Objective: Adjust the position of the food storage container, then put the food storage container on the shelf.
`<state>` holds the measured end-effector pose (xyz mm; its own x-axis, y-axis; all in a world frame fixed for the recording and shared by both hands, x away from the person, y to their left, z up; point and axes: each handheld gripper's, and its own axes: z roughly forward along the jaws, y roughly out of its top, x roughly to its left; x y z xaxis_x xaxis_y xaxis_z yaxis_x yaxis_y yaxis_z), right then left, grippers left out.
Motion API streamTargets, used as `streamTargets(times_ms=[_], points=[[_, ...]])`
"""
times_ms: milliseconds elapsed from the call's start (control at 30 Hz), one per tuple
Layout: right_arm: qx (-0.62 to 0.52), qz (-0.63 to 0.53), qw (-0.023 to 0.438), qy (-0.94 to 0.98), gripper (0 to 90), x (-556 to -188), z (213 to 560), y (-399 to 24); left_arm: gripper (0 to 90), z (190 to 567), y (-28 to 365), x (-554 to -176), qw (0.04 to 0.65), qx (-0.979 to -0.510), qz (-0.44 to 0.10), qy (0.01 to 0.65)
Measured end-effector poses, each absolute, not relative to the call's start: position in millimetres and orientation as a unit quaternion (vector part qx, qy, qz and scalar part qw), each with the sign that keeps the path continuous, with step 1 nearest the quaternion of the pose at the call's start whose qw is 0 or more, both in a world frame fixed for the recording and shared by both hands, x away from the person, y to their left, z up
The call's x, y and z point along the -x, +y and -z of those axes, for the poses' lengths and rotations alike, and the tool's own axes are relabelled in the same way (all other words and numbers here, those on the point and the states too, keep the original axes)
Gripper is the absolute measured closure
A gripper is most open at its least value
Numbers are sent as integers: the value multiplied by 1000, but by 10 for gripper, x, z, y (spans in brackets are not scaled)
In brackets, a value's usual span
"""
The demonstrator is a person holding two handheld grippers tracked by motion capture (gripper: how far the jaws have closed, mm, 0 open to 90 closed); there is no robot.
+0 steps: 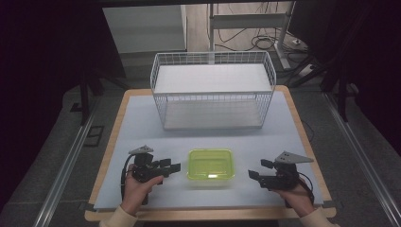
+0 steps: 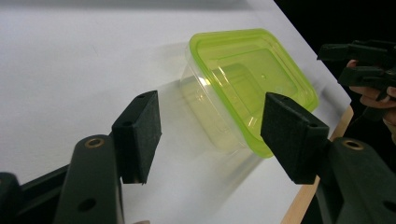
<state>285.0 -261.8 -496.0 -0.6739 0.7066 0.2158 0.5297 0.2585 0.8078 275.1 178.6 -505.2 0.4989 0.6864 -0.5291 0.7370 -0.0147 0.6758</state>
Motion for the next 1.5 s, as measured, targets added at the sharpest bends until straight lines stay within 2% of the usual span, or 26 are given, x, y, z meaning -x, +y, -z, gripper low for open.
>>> streamTargets(times_ms=[67,500,900,1200,1500], points=[[-402,-467,70,784,262,-2864,4947,-2600,375,5057,1768,-2769,490,-715,32,498],[-415,-465,9,782,283,-2959,4980,-2438,371,5100,1657,-2882,485,-716,59,499],[-428,-473,-14,770,349,-3092,5012,-2321,385,5115,1622,-2958,484,-713,72,503],[-449,-466,-39,761,435,-3257,5061,-2182,439,5128,1547,-3120,480,-713,82,505],[-453,-454,-64,765,527,-3357,5098,-2042,557,5228,1498,-3165,470,-715,114,505]])
